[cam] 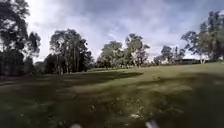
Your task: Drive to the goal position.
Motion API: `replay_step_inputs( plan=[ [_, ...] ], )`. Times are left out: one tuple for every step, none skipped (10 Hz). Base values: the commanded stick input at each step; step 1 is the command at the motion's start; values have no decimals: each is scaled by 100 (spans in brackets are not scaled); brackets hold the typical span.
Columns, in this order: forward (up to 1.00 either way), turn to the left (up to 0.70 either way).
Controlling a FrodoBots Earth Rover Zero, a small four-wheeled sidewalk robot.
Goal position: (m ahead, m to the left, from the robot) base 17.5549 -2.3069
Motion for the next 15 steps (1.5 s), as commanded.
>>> replay_step_inputs(
  plan=[
    [70,0],
    [70,0],
    [70,0],
    [70,0],
    [70,0],
    [70,0],
    [70,0],
    [70,0],
    [70,0],
    [70,0],
    [70,0],
    [70,0],
    [70,0],
    [70,0],
    [70,0]
  ],
)
